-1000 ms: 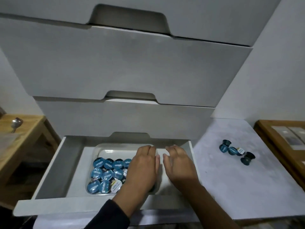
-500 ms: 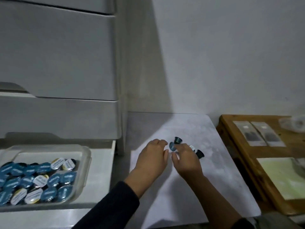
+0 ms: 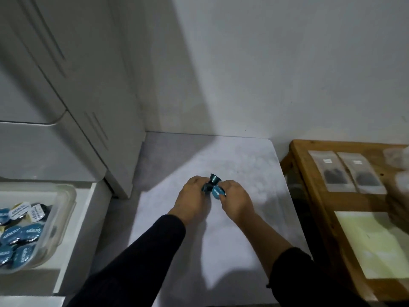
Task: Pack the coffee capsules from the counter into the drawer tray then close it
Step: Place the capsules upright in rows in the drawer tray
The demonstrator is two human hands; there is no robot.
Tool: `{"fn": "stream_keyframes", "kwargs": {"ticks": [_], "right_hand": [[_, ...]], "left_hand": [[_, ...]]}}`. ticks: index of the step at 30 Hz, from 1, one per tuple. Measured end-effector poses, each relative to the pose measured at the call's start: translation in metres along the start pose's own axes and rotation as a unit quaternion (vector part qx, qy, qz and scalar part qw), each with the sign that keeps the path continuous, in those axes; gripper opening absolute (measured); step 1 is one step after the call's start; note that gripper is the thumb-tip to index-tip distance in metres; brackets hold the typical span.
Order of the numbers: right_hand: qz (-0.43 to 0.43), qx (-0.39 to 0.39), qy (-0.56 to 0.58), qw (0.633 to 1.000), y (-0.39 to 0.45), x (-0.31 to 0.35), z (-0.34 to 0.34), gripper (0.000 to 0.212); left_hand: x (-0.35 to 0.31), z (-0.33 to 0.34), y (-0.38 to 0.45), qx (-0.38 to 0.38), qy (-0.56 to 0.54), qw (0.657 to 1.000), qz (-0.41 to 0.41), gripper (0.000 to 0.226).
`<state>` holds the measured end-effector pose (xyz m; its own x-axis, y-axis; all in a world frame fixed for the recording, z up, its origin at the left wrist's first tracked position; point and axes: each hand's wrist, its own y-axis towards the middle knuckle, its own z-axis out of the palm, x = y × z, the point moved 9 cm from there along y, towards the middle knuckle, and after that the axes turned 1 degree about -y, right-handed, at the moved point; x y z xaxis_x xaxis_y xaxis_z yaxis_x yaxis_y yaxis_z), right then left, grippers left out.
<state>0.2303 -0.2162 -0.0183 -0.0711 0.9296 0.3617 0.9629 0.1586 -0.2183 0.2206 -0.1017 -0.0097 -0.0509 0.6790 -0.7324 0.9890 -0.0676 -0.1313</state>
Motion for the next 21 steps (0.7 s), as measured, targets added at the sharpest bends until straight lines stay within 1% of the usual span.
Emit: {"fn": "stream_keyframes", "kwargs": {"ticks": [4,7,9,11,14,17,21], "right_hand": [[-0.043,0.011,0.006,0.999,0.008,0.001,0.007,0.020],[-0.057,0.008,0.025,0.998,0.009,0.005,0.009,0.024],[-0.050,0.008,0.053,0.997,0.008,0.005,0.008,0.030],[-0.040,0.006,0.072,0.997,0.007,0.003,0.007,0.033],[-0.037,-0.008,0.091,0.995,0.006,0.003,0.000,0.026],[-0.016,-0.033,0.157,0.987,0.004,0.005,-0.009,0.022],[0.019,-0.028,0.232,0.972,-0.002,0.015,-0.018,0.022]], "left_hand": [[0.009,0.011,0.007,-0.010,-0.024,1.000,-0.015,0.031],[0.017,0.007,0.002,-0.044,-0.066,0.996,-0.042,0.038],[0.020,0.002,-0.002,-0.074,-0.103,0.990,-0.059,0.039],[0.024,-0.001,-0.005,-0.091,-0.111,0.987,-0.069,0.038],[0.034,-0.005,-0.009,-0.108,-0.135,0.981,-0.086,0.034],[0.042,-0.019,-0.014,-0.139,-0.178,0.968,-0.110,0.026],[0.042,-0.048,-0.026,-0.177,-0.237,0.949,-0.110,0.024]]}}
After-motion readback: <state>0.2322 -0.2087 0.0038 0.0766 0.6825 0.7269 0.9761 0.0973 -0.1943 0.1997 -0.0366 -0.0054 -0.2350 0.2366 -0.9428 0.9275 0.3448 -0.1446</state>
